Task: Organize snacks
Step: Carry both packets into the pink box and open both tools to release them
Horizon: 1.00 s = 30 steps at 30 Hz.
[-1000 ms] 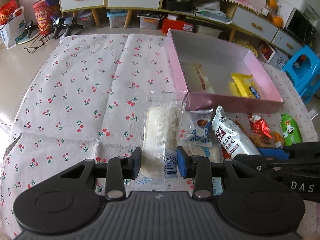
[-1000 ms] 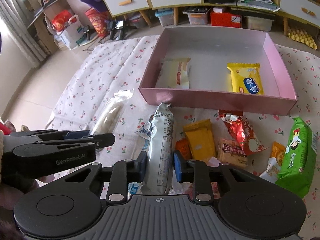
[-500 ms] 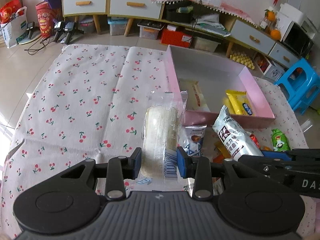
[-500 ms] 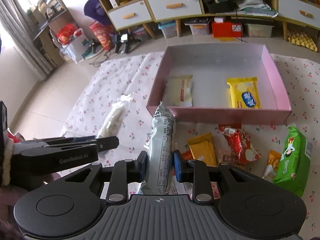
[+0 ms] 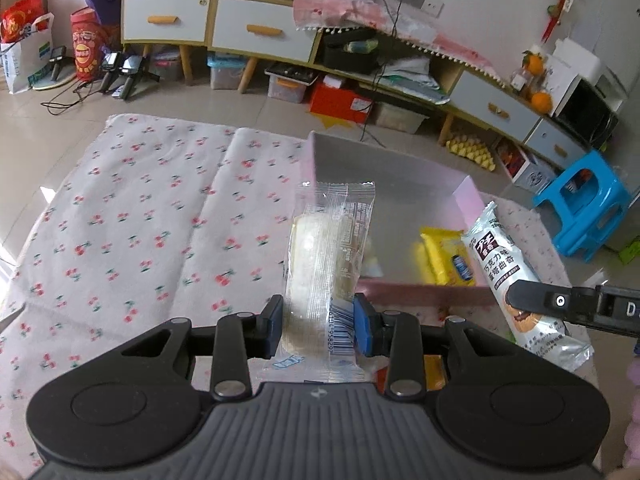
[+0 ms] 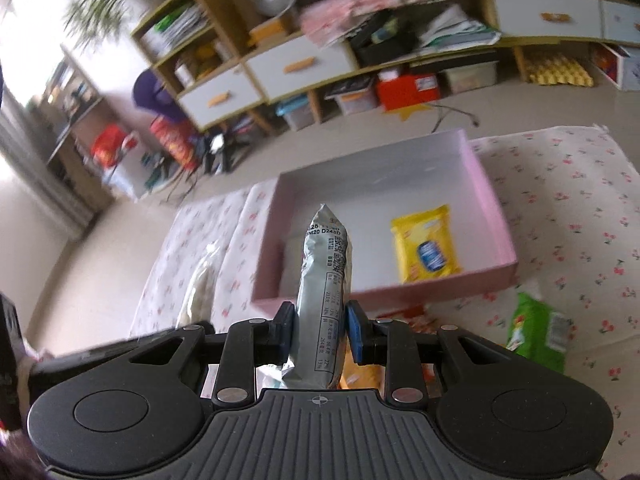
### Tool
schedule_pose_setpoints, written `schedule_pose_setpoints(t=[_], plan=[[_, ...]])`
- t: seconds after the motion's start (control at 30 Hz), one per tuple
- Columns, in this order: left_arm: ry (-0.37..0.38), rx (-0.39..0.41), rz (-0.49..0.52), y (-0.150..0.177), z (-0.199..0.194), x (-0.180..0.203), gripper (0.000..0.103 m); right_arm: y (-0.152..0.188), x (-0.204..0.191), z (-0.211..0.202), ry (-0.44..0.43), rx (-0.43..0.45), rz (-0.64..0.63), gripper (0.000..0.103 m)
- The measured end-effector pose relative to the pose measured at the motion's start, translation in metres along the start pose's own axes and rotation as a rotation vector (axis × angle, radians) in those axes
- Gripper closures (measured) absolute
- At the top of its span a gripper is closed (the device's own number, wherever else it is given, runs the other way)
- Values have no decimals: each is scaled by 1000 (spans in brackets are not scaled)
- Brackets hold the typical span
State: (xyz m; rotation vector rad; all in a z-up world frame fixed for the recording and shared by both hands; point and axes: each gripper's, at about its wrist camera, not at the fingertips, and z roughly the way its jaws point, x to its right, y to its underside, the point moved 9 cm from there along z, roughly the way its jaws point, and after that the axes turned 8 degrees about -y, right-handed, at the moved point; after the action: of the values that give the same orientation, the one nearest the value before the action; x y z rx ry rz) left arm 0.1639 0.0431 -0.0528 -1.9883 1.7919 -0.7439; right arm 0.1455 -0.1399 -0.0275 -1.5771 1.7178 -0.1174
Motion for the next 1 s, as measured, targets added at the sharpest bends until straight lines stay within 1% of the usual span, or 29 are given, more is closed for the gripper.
schedule_pose_setpoints(t=[0.27,0.37,0.47,0.63,0.73,0.8,0.93,1.0], plan=[[34,33,-38,-15,20,30,70,-29,44,1,66,69,71,76],[52,46,-36,-22,30,44,70,-41,55,9,107,75,48,76],[82,26,-58,-25,43,56,70,-52,65,20,122,74,36,76],[95,16,-57,-39,64,75,70,-66,84,39,166,72,-4,76],[103,11,-58,-39,73,79,70,-69,92,48,188,76,-31,76],[98,18,-37,-36,79,81,70,-69,96,55,202,72,-58,76],[50,26,12,-30,90,82,70,-69,100,68,216,54,-104,76],[46,28,24,-30,93,84,70,-70,101,73,228,53,-117,76]])
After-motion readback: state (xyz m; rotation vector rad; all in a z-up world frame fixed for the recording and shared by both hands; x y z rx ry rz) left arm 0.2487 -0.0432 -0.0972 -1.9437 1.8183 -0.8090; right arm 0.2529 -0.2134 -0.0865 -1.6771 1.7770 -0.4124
